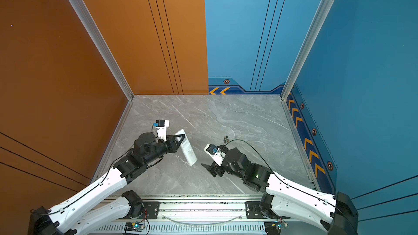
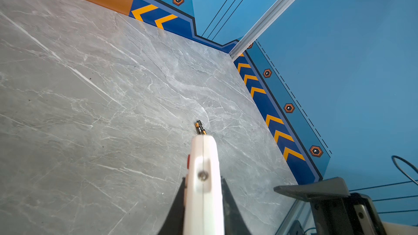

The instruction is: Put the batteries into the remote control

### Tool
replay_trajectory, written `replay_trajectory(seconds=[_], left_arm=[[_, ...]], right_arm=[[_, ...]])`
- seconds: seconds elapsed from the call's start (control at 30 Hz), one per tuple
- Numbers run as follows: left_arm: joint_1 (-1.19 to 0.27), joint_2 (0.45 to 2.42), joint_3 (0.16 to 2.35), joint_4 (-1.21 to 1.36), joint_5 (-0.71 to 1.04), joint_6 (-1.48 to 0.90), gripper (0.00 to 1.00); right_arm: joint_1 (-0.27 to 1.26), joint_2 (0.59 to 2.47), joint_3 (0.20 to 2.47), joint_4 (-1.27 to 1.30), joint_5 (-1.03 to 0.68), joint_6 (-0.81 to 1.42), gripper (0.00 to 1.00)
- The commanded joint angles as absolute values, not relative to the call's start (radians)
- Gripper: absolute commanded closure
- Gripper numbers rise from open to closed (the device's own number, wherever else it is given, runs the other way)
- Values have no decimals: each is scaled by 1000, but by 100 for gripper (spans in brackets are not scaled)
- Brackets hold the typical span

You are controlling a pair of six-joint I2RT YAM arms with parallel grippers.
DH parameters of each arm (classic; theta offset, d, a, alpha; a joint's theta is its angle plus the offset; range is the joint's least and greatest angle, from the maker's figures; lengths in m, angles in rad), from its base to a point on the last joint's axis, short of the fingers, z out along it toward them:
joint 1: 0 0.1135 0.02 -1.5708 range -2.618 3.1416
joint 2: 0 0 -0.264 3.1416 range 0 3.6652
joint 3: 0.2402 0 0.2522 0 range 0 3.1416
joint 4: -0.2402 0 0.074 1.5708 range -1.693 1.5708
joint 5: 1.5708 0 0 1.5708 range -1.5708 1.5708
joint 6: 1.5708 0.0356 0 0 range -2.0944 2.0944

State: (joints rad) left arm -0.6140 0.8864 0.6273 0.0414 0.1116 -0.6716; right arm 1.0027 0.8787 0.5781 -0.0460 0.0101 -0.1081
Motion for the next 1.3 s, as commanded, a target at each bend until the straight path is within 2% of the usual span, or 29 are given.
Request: replay_trajectory(seconds=[0.0, 0.27, 0.5, 0.77, 1.0, 1.27], left_arm=[[-593, 883, 633, 72, 225, -691, 100], [-559, 933, 698, -11, 398, -652, 100], [-558, 964, 729, -42, 492, -619, 100], [-562, 963, 755, -90, 535, -577, 100], [-567, 971, 764, -107, 570, -555, 100], [-573, 970, 763, -111, 582, -551, 100]], right_arm=[[1012, 883, 609, -61, -9, -157, 17], [1067, 892, 627, -60, 13, -225, 23], [1101, 892, 651, -85, -57, -284, 25], [1137, 926, 666, -111, -152, -381, 20], [1147, 994, 712, -137, -173, -409, 25], [1178, 1059, 753, -135, -158, -428, 26]])
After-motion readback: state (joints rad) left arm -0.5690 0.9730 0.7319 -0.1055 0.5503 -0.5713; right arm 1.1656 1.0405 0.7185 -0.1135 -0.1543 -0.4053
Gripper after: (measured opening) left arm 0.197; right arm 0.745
